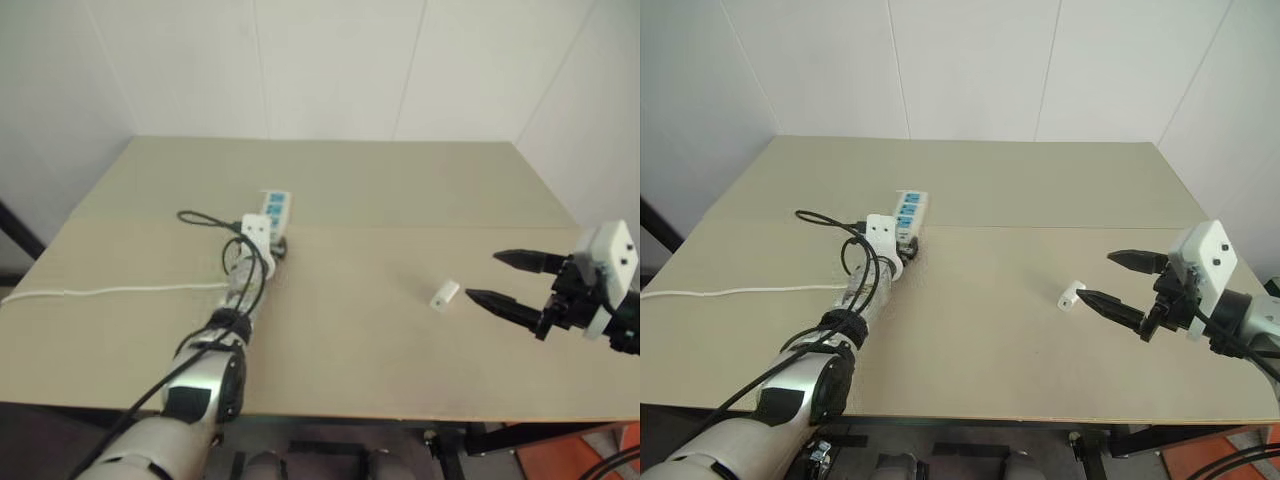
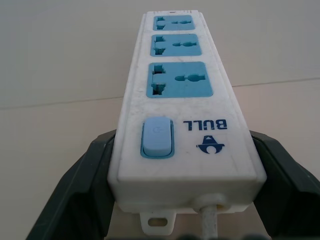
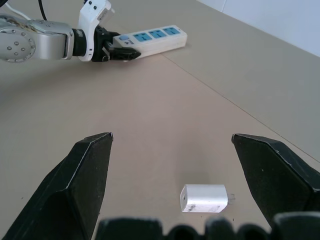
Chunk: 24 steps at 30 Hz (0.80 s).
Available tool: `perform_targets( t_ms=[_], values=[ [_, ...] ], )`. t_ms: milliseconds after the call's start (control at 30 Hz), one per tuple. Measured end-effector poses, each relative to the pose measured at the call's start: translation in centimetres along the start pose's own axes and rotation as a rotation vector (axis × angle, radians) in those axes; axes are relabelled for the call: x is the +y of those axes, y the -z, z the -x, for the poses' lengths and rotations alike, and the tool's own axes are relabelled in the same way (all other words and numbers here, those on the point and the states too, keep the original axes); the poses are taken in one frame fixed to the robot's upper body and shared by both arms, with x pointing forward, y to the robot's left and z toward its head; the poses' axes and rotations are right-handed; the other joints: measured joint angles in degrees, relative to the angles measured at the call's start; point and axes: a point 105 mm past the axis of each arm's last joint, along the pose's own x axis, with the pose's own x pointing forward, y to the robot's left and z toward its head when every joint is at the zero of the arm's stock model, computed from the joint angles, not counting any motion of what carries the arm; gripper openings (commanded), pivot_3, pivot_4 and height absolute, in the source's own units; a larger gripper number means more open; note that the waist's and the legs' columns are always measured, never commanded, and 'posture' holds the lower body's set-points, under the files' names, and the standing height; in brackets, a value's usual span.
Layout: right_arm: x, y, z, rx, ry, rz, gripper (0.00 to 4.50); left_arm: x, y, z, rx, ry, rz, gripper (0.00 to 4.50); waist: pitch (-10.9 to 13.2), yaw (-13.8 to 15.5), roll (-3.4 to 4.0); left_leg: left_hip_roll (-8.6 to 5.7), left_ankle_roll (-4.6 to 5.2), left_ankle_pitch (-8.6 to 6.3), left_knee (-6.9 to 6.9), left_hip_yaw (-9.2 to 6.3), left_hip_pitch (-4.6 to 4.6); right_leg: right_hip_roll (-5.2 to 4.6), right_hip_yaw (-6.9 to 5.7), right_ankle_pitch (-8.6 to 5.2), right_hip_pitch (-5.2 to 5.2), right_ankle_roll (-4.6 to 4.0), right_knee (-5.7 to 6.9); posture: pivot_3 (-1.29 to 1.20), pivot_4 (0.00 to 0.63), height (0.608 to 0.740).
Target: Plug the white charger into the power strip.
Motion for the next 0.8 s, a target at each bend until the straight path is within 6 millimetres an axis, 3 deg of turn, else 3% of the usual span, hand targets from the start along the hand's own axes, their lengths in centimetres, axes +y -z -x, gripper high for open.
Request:
perform_targets(
  t_ms=[200,400,533,667,800],
  values=[
    [0.0,0.0,0.0,0.000,0.001,0.001,4.50,-2.6,0.3,2.8,-0.042,0.456,-0.129,3.29,0.00,-0.14,0.01,0.02,0.00,0.00,0.00,0.00,-0.04,0.01,0.01,0.00,-0.09,-0.01,0.02,0.00,0.150,0.740],
    [-0.1,0.1,0.1,0.003,0.000,-0.004,4.50,-3.1,0.1,7.6,-0.058,0.875,-0.236,3.29,-0.01,-0.25,0.02,0.04,0.01,0.00,0.00,0.00,-0.08,0.02,0.03,0.00,-0.15,-0.01,0.04,0.00,0.150,0.740],
    [-0.4,0.1,0.2,0.014,-0.004,-0.004,4.50,-3.1,-1.1,10.7,-0.095,1.128,-0.213,3.29,-0.01,-0.17,0.03,0.05,0.02,-0.01,0.03,0.00,-0.10,0.02,0.03,-0.01,-0.15,-0.01,0.05,0.00,0.150,0.740],
    [-0.7,-0.3,0.3,0.017,-0.018,0.012,4.50,-3.3,-1.3,12.0,-0.095,1.233,-0.215,3.29,-0.02,-0.22,0.03,0.04,0.05,-0.02,0.06,-0.01,-0.08,0.02,0.05,-0.01,-0.13,-0.01,0.05,0.00,0.150,0.740],
    [-1.0,-0.3,0.0,0.054,-0.058,0.045,4.50,-3.9,0.2,12.8,-0.051,1.291,-0.250,3.29,-0.01,-0.26,0.03,0.05,0.07,-0.04,0.06,0.00,-0.09,0.03,0.04,-0.01,-0.14,-0.01,0.04,0.00,0.150,0.740]
  ],
)
